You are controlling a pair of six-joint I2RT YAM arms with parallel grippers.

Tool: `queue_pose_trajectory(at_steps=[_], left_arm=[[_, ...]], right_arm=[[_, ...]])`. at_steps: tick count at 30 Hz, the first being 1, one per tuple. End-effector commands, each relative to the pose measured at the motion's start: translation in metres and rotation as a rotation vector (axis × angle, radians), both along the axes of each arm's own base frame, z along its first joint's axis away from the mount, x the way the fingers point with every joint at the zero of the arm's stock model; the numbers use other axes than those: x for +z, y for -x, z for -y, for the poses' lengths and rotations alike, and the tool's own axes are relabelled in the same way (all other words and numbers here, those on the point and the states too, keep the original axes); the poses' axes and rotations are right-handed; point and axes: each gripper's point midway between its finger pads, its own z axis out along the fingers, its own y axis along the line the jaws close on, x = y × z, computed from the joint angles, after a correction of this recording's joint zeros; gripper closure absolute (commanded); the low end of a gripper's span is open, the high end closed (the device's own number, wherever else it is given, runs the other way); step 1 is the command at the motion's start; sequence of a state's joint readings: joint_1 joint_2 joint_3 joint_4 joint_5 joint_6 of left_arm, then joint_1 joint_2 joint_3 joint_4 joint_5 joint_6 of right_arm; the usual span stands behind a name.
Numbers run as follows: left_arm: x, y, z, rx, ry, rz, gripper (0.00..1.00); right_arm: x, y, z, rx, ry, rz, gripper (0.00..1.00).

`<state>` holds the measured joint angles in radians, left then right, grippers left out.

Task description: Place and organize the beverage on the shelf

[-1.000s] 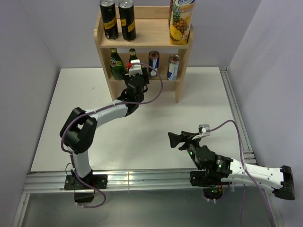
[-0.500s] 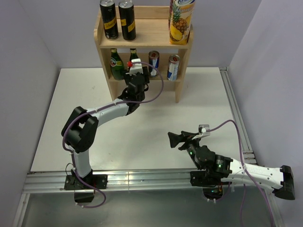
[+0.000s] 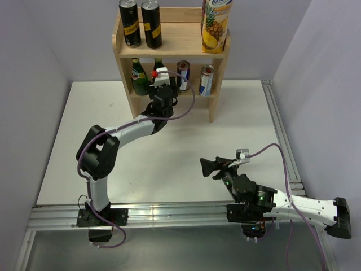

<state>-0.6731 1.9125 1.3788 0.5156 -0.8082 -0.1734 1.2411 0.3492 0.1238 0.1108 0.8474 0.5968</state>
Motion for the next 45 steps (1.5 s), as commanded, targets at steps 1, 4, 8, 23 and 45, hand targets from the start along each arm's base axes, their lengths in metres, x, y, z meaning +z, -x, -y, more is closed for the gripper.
queue_pose_trajectory(at_steps=[1, 4, 8, 23, 45], left_arm=[[-0.007, -0.012, -0.008, 0.030, 0.000, -0.020, 0.64], [-0.008, -0.011, -0.007, 0.027, 0.004, -0.021, 0.54], [-0.012, -0.010, -0.008, 0.024, 0.004, -0.030, 0.33], [-0.029, 0.003, -0.009, 0.008, 0.009, -0.076, 0.12], [-0.038, 0.035, 0.003, -0.031, -0.021, -0.113, 0.03]], right_arm=[[0.006, -0.001, 0.000, -0.010, -0.028, 0.015, 0.08], [0.006, -0.001, 0.000, -0.010, -0.027, 0.014, 0.08], [0.007, -0.001, 0.000, -0.010, -0.028, 0.014, 0.08], [0.008, -0.001, 0.002, -0.011, -0.034, 0.016, 0.08], [0.007, 0.001, 0.000, 0.004, -0.040, 0.017, 0.09]])
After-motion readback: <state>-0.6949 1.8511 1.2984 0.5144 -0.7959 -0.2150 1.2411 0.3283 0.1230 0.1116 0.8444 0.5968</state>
